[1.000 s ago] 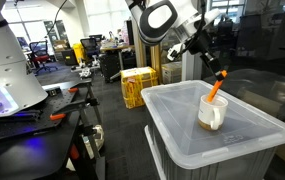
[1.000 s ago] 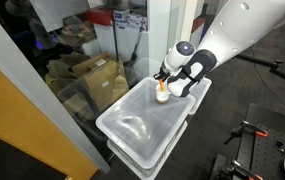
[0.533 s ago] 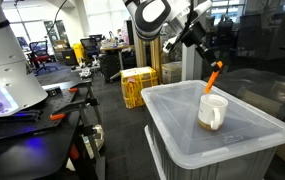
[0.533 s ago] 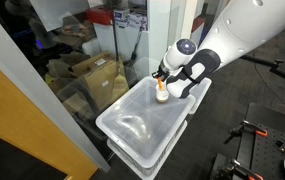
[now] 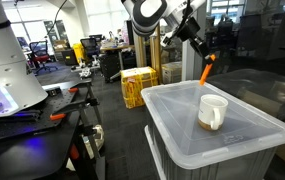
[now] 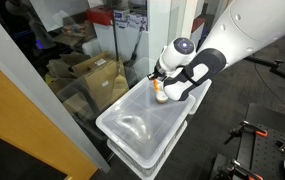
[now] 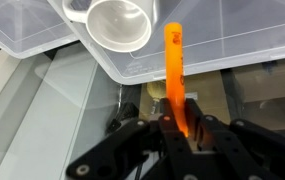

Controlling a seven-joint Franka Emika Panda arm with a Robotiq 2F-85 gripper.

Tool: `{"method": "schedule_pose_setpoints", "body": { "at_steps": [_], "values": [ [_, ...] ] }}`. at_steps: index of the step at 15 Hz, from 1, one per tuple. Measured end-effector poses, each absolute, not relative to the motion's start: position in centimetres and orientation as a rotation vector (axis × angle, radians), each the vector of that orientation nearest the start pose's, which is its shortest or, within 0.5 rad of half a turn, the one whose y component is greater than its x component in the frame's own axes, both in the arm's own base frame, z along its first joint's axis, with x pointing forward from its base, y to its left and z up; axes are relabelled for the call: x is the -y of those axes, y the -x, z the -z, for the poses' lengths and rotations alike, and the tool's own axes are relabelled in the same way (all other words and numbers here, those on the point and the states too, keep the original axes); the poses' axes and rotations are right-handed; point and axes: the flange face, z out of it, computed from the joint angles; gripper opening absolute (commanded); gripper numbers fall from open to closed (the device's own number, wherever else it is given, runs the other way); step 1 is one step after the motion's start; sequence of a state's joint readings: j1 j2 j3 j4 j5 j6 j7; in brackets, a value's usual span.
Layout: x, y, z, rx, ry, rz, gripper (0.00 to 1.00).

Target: Remove the marker from the mug and put it on the storage box

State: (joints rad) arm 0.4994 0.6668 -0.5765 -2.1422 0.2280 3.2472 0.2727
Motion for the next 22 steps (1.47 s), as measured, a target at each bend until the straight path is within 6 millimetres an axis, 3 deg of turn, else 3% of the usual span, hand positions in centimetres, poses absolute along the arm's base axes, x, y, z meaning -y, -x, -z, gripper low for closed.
{"method": "schedule_pose_setpoints", "body": {
  "at_steps": [7,14,18,22],
  "values": [
    [3.0,-61.2,-20.4,-0.478,3.208,0.767,0.05],
    [2.3,-70.1,-18.6,-0.388,3.215,0.533,0.05],
    [2.4,-73.5,-16.2,-0.348,3.229,0.432,0.05],
    [1.9,-75.9,-15.0,-0.282,3.233,0.339,0.05]
  ]
}}
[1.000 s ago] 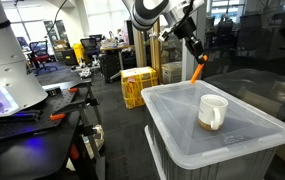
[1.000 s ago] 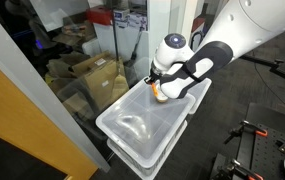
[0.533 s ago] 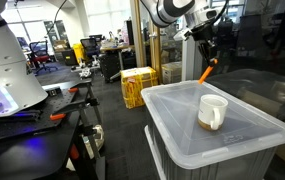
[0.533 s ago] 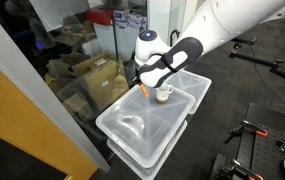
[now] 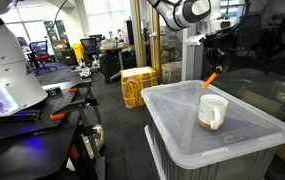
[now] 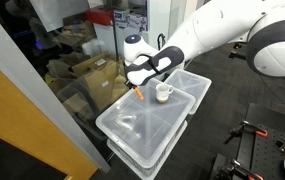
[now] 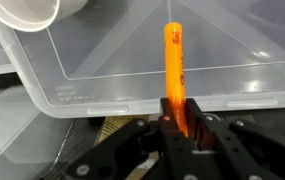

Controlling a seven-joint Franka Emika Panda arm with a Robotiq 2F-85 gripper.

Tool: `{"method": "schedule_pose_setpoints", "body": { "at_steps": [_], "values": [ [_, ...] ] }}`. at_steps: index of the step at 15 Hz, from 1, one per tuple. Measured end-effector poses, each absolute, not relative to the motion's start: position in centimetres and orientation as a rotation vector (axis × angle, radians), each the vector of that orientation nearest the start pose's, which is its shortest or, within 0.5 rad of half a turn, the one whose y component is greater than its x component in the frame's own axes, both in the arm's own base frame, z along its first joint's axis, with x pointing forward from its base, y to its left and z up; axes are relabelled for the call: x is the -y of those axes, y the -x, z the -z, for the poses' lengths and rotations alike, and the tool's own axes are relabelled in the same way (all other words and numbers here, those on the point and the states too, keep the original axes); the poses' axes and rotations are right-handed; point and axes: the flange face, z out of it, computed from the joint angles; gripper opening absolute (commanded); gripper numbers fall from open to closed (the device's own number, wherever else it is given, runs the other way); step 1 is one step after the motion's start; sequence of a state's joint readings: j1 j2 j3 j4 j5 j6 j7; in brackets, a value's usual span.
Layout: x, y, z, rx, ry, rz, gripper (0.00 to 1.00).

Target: Remove the marker from the mug and put it on the storage box

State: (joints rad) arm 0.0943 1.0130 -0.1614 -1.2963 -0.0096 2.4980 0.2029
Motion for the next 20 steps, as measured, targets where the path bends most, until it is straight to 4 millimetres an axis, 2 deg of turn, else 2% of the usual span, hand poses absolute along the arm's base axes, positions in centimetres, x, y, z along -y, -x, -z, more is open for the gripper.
{"method": "schedule_pose_setpoints", "body": {
  "at_steps": [5,12,13,14,16,20],
  "values": [
    [1.4,-77.3,-13.8,-0.238,3.247,0.254,0.05],
    [1.2,-78.3,-12.7,-0.214,3.266,0.251,0.05],
    [1.2,-78.4,-12.6,-0.213,3.267,0.246,0.07],
    [1.2,-78.5,-12.6,-0.213,3.268,0.241,0.44],
    [1.1,-78.6,-12.5,-0.212,3.27,0.233,0.52],
    [1.0,-79.0,-12.5,-0.21,3.272,0.233,0.82]
  ]
}}
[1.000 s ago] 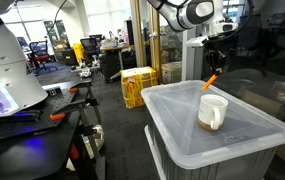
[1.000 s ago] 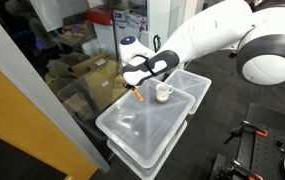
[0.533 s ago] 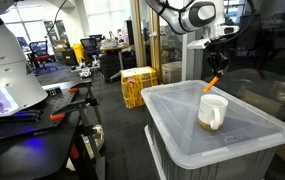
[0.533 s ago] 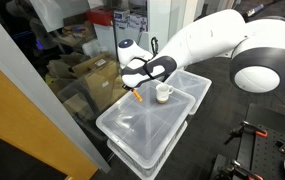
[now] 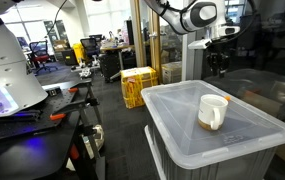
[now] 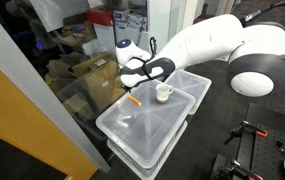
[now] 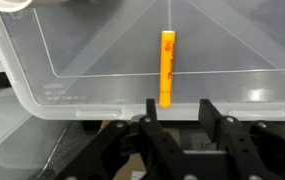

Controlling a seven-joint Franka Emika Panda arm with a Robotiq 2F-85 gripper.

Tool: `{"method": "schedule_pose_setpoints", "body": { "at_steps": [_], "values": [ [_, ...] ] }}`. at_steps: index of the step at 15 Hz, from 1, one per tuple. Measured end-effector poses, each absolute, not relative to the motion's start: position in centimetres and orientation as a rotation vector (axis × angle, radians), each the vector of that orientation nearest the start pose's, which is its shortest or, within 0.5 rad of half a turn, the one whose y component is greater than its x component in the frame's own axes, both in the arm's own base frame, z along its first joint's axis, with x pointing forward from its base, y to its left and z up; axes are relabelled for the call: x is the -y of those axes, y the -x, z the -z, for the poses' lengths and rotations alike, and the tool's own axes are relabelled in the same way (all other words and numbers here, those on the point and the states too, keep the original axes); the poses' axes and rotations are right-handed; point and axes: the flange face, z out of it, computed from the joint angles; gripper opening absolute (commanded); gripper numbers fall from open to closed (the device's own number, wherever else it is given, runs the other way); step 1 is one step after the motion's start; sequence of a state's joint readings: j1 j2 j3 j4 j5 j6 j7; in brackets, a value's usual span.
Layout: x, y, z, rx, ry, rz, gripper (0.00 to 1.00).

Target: Remove the marker from the mug and put it on the storage box

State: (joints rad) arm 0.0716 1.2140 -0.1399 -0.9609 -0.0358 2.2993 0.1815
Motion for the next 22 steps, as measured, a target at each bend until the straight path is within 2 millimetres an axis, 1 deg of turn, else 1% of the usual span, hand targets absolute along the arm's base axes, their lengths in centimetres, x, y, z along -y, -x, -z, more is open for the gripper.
{"method": "schedule_pose_setpoints", "body": {
  "at_steps": [2,3,12,22],
  "values": [
    [1.1,-79.1,-12.5,-0.21,3.271,0.243,0.97],
    [1.1,-79.3,-12.5,-0.21,3.271,0.25,1.0],
    [1.5,-80.0,-12.6,-0.229,3.267,0.299,1.0],
    [1.4,-80.4,-12.6,-0.245,3.263,0.329,1.0]
  ]
}}
